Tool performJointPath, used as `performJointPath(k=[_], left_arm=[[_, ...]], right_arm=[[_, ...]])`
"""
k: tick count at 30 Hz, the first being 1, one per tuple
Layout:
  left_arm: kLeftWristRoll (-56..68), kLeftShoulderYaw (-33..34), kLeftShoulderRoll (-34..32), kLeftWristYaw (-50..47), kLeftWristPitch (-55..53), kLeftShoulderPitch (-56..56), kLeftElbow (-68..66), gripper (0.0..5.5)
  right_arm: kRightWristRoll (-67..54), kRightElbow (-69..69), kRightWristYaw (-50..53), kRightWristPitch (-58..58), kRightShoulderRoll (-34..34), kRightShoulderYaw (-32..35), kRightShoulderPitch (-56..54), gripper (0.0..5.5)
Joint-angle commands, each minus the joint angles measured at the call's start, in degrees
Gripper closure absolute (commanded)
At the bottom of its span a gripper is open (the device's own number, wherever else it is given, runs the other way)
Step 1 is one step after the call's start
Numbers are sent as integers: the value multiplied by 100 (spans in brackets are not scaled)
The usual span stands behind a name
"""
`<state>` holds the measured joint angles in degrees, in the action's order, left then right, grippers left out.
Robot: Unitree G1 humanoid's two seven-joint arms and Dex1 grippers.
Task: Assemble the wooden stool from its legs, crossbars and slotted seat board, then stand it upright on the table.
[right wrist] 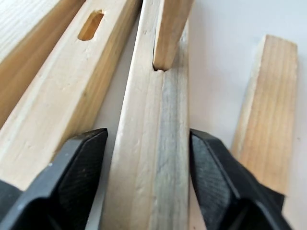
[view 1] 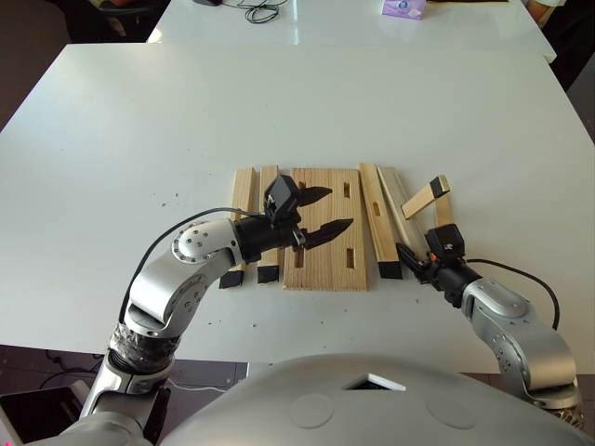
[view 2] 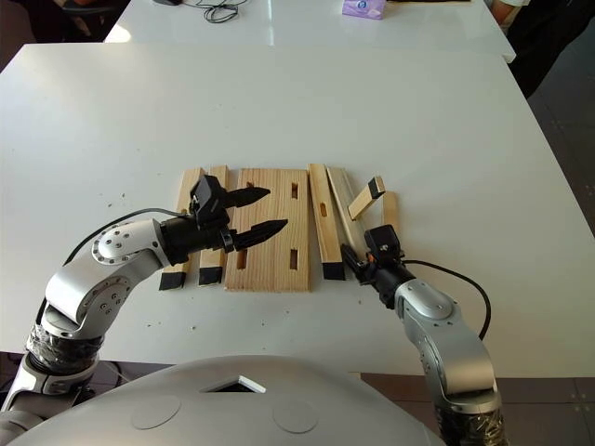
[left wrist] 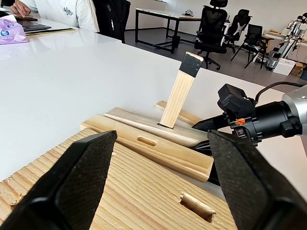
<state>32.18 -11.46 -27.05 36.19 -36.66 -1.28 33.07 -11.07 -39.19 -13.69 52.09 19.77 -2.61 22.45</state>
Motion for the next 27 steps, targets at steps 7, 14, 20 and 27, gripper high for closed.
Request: performJointPath(k=[7,14,20,27], left_arm=[[-52,-7,34,-25,-29,-147,-127,197],[-61,228,155,-153,17,-318,-401,197],[102,831,269,-290,2,-775,-945,197],[752,1300,468,-238,-337,-1042,-1113,197]], right_arm=[[0,200,71,52,-94,-65,133,342],[3,127,-6,-203,41,166,-161,342],[-425,-128,-322,-299,74,664,-759,342],[-1435,-81,-1212,-488,340,1377,-1609,342]])
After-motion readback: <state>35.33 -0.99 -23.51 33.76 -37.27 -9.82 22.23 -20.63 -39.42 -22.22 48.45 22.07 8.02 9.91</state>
